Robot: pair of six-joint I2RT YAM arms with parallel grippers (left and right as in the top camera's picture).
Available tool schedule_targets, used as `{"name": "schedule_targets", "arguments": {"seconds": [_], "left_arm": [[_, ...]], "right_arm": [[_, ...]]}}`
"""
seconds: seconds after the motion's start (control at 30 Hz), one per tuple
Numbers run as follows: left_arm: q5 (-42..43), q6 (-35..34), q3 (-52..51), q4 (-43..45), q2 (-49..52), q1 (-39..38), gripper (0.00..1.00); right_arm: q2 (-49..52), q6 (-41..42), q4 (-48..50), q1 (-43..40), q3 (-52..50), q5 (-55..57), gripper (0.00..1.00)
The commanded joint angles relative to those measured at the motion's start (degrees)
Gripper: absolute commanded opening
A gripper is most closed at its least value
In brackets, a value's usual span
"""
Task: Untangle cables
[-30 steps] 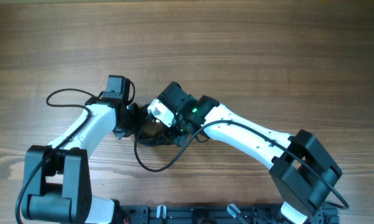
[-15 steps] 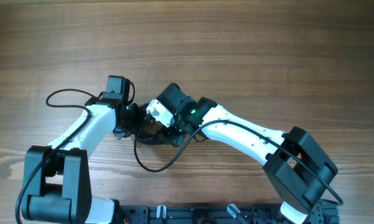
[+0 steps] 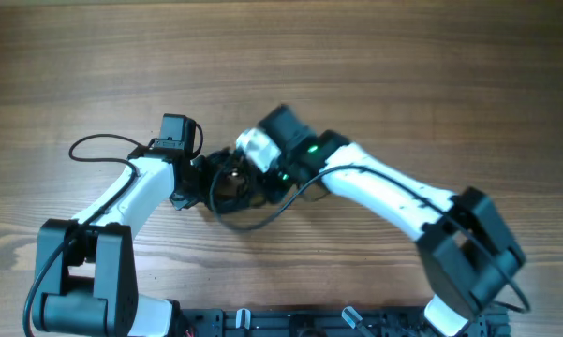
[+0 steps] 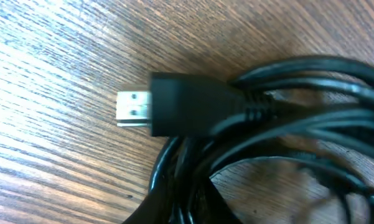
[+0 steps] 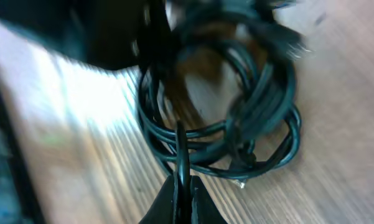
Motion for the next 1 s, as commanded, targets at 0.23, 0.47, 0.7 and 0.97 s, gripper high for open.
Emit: {"name": "schedule_targets", "arguments": {"seconds": [0.23, 0.47, 0.7, 0.97], "left_arm": [[-0.81, -5.40, -5.20, 0.28, 1.64, 0.04, 0.09], [-0.81, -5.75, -5.20, 0.33, 1.64, 0.04, 0.08], [-1.05, -5.79, -5.20, 0.33, 1.64, 0.04, 0.08], [-0.98, -5.97, -5.18, 1.70, 1.64, 0.42, 0.08]], "right_arm": [[-6.38, 21.59, 9.18, -19.19, 1.05, -37.03, 0.04], [-6.38, 20.92, 5.97, -24.87, 1.03, -28.48, 0.04], [-6.38, 22.23, -1.62, -27.04, 1.03, -1.86, 0.04], [-6.38, 15.85, -12.20, -27.04, 1.05, -0.92, 0.04]]}}
